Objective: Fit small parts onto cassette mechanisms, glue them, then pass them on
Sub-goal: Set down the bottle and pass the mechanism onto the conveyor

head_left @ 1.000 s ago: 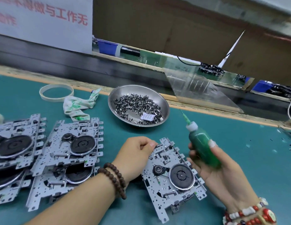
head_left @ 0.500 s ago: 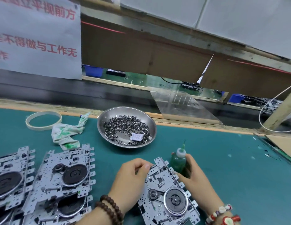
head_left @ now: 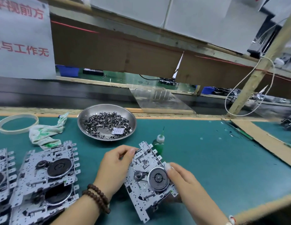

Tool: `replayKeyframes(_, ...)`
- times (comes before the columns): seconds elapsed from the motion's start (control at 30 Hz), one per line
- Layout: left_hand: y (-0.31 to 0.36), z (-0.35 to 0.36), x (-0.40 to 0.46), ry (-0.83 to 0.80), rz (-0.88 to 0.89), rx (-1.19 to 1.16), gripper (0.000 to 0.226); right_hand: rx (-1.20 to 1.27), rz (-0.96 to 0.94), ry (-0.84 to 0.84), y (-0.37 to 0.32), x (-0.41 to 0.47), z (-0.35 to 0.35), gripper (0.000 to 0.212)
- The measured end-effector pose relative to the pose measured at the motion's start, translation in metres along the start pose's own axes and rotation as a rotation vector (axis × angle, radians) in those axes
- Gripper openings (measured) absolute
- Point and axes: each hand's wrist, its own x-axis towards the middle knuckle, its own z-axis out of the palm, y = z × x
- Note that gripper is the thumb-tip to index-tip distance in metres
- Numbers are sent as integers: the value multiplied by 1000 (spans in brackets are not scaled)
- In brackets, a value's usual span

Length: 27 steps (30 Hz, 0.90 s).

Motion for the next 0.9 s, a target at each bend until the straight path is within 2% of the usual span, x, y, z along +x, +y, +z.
replayKeyframes(0.2,1,-2,-2,-115,81,-12,18,334,150,-58,-6,-13,1,14)
replayKeyframes(0.27,1,-1,-5,-156,103,-61,30,464,205,-52,-7,-20,-5,19)
replayKeyframes(0.33,1,2,-5,-164,47,-145,44,593,249,-36,-11,-28,-14,24)
replayKeyframes(0.43,-2,5,-3,-140,-47,-299,49,706,227,1,-19,-36,-37,25)
replayKeyframes(0.5,-7,8,0,-101,-52,-302,51,766,165,10,-27,-35,-54,27)
replayKeyframes(0.57,-12,10,3,-67,-38,-260,49,818,76,1,-39,-24,-70,46)
replayKeyframes(0.67,-20,12,6,-40,-21,-210,43,850,12,117,-55,17,-85,20)
replayKeyframes(0.77,-19,13,10,6,-44,-159,44,871,-3,210,-66,74,-92,21)
replayKeyframes(0.87,-21,20,18,100,-130,-131,17,855,9,239,-67,132,-95,19)
replayKeyframes(0.9,-18,21,17,124,-126,-86,16,831,30,253,-65,151,-97,18)
